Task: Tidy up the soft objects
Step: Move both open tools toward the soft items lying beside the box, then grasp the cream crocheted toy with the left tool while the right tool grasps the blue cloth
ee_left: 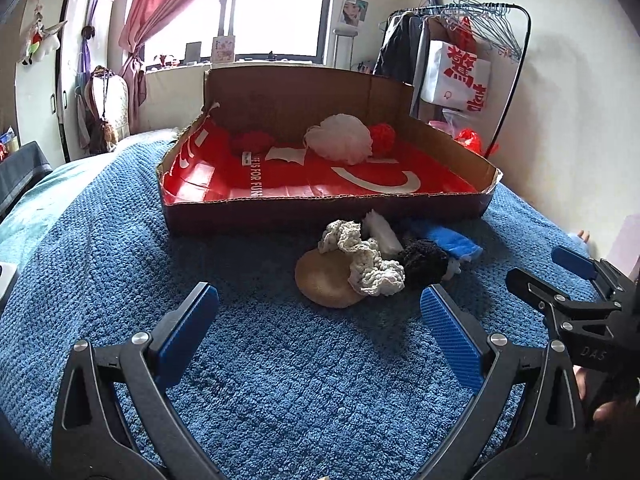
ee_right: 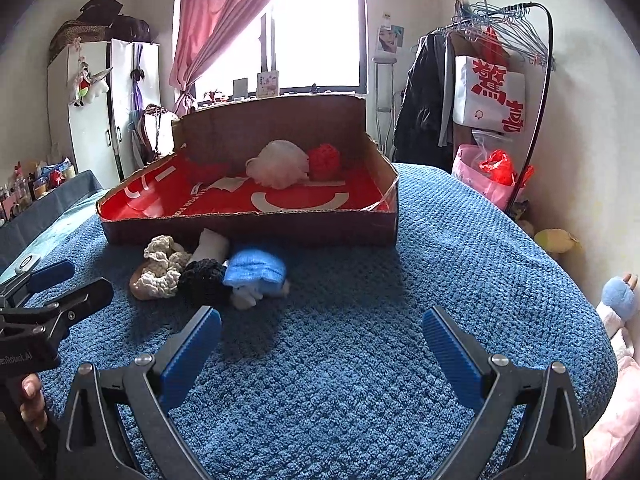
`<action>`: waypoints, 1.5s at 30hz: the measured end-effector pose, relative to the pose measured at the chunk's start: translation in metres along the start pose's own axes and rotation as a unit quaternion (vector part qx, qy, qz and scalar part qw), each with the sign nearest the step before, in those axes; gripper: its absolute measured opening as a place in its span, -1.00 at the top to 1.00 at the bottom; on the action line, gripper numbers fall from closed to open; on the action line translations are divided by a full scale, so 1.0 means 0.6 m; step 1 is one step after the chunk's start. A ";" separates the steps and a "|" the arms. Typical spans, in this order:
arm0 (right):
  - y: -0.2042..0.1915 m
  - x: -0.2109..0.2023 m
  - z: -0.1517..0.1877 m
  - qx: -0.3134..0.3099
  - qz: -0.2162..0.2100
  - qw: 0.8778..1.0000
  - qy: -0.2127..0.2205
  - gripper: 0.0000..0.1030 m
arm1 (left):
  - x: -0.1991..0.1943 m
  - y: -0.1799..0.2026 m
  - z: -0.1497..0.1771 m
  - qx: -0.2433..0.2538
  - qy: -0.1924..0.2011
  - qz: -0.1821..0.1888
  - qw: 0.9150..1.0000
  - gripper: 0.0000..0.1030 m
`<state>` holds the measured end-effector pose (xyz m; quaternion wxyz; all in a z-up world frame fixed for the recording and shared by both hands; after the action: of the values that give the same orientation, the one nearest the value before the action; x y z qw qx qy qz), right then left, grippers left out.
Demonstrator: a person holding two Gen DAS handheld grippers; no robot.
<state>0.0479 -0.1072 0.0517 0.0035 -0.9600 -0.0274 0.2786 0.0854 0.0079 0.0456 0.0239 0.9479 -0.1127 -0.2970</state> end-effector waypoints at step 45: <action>-0.047 0.096 -0.084 -0.017 -0.191 0.977 -0.092 0.62 | 0.075 0.037 -0.083 0.065 -0.097 0.132 0.984 0.57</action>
<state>0.1224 -0.0754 0.0642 0.0376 -0.9072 -0.2154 0.3595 0.1452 -0.0253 0.0638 -0.0097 0.8911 -0.2573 -0.3737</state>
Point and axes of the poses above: each gripper's, at about its wrist camera, not at the fingertips, and x roughly the way its jaws point, y to its right, z to its underside, the point moved 9 cm from there along x, roughly the way its jaws point, and after that the axes turned 1 degree about -x, right-handed, at the moved point
